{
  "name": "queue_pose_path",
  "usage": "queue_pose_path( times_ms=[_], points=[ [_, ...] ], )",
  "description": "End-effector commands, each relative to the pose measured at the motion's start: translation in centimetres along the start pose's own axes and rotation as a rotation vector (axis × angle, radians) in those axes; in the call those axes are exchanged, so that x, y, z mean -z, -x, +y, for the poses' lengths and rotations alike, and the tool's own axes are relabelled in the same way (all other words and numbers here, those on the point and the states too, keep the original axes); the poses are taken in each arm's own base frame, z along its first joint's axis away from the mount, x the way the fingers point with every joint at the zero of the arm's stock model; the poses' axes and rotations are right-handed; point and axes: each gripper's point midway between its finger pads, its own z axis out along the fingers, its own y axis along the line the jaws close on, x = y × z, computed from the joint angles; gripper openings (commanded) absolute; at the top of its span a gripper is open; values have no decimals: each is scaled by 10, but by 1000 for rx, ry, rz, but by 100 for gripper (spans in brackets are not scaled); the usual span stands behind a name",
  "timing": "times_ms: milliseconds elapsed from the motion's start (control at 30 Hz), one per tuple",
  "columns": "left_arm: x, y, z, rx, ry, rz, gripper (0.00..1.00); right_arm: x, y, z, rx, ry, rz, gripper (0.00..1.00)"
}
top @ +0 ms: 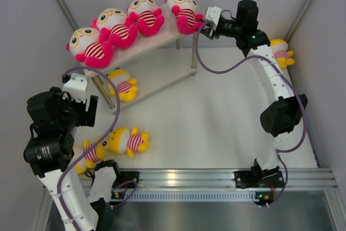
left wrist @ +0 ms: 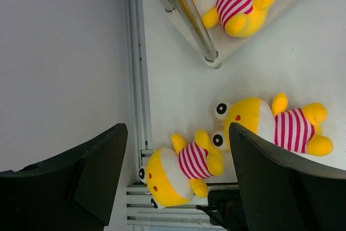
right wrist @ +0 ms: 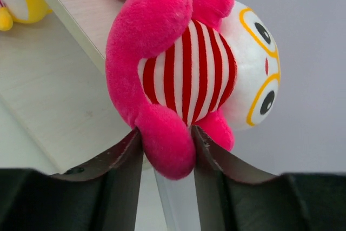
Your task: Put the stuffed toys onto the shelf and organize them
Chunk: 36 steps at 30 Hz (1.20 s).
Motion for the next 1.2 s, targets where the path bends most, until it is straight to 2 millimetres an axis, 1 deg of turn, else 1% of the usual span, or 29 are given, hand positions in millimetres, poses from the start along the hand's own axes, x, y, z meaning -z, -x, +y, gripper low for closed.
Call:
queue_pose_path(
  times_ms=[0,33,67,100,133,167,200,233,267,300,333,433,467,500,533,600,633,700,733,800,867,900,967,1000,1033,1067,1100,1133,1167],
  points=[
    [-1,-1,-4,-10,-23,-2,82,6,23,-22,51,-63,-48,42],
    [-1,-1,-5,-9,-27,-1,82,8,32,-22,49,-64,-69,46],
    [-1,-2,-6,-9,-31,-1,82,9,38,-23,18,-70,-87,54],
    [-1,-2,-6,-7,-31,1,82,10,38,-22,-5,-70,-94,58],
    [-2,-3,-6,-8,-32,2,82,16,48,-22,-52,-82,-110,66],
    [-1,-3,-6,-10,-30,1,82,19,57,-29,-44,-116,-137,69],
    [-1,-3,-6,-10,-31,4,82,18,47,-22,-93,-128,-127,71],
    [-2,-3,-6,-12,-33,5,82,29,56,-25,-166,-178,-133,76],
    [-2,-3,-7,-10,-35,4,82,35,72,-37,-143,-240,-189,78],
    [-3,-4,-8,-9,-41,6,82,33,59,-26,-210,-244,-181,79],
    [-3,-3,-8,-10,-43,5,82,41,73,-26,-294,-272,-217,82],
    [-3,-4,-9,-7,-49,6,82,49,79,-25,-470,-354,-304,89],
    [-3,-3,-9,-8,-49,4,82,48,82,-22,-599,-361,-342,91],
    [-3,-3,-9,-8,-52,5,82,44,82,-19,-648,-376,-367,91],
    [-4,-3,-10,-8,-54,5,82,44,80,-22,-726,-416,-383,89],
    [-3,-4,-10,-8,-54,5,82,36,76,-20,-811,-442,-393,88],
    [-3,-3,-10,-8,-54,2,82,30,74,-21,-913,-467,-417,86],
    [-3,-3,-10,-6,-56,3,82,26,69,-23,-1034,-495,-453,82],
    [-3,-4,-11,-9,-57,5,82,25,69,-28,-1105,-502,-508,78],
    [-3,-4,-10,-9,-56,4,82,23,73,-30,-1122,-492,-561,77],
    [-3,-4,-10,-11,-56,4,82,14,78,-28,-1122,-468,-587,77],
    [-3,-5,-11,-12,-58,6,82,9,86,-28,-1115,-456,-590,77],
    [-3,-6,-12,-12,-63,9,82,-2,69,-29,-1124,-504,-519,75],
    [-3,-6,-12,-14,-61,10,82,-7,71,-30,-1116,-515,-509,76],
    [-3,-7,-12,-15,-61,12,82,-11,61,-32,-1117,-553,-481,75],
    [-3,-7,-12,-13,-62,13,82,-11,58,-32,-1124,-567,-469,75],
    [-2,-7,-12,-16,-63,11,82,-14,49,-28,-1142,-583,-440,75],
    [-2,-7,-13,-16,-65,13,82,-13,42,-29,-1144,-618,-426,75],
    [-3,-7,-13,-16,-67,13,82,-13,38,-28,-1145,-634,-414,75]
  ],
)
